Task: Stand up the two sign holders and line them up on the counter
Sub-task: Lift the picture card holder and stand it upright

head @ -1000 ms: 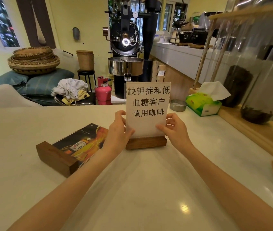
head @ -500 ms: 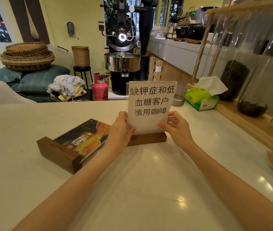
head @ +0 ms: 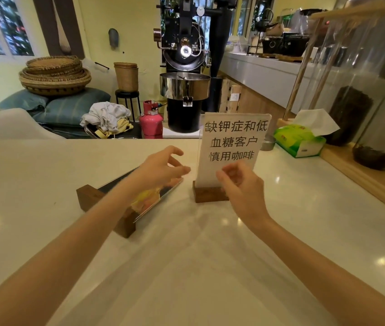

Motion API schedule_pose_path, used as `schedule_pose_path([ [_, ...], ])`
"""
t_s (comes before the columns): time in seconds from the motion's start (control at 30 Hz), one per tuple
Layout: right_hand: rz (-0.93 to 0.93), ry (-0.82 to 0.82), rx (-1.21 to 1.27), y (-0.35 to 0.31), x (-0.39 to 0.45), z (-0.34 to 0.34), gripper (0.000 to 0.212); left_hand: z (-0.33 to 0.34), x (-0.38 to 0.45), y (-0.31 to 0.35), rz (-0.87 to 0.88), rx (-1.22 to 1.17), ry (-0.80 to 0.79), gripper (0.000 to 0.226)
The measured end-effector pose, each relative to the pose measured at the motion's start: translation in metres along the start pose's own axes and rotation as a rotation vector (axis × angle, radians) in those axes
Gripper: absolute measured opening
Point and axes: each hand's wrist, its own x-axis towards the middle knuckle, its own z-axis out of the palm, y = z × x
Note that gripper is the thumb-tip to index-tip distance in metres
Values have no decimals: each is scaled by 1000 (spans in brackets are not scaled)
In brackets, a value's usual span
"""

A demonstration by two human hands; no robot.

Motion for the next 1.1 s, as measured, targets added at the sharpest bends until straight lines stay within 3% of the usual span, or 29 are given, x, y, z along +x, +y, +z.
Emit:
schedule_pose_path([
  [0.17,433,-408,203,-15,-3,45,10,-55,-9,-6,-99,0,-157,19],
  [0.3,809,-524,361,-18,5,73,19,-84,-8,-26,-176,66,-115,21],
  [0.43,1010,-615,435,-16,7,89,32,-98,-4,-53,-260,38,-82,30],
  [0.5,1056,-631,483,-15,6,94,35,-101,-2,-66,-304,57,-72,35],
  [0.67,1058,-543,535,-15,5,106,18,-102,6,-85,-477,141,-161,46],
  [1.1,1030,-488,409,-15,4,120,12,-99,14,-101,-467,197,-145,43],
])
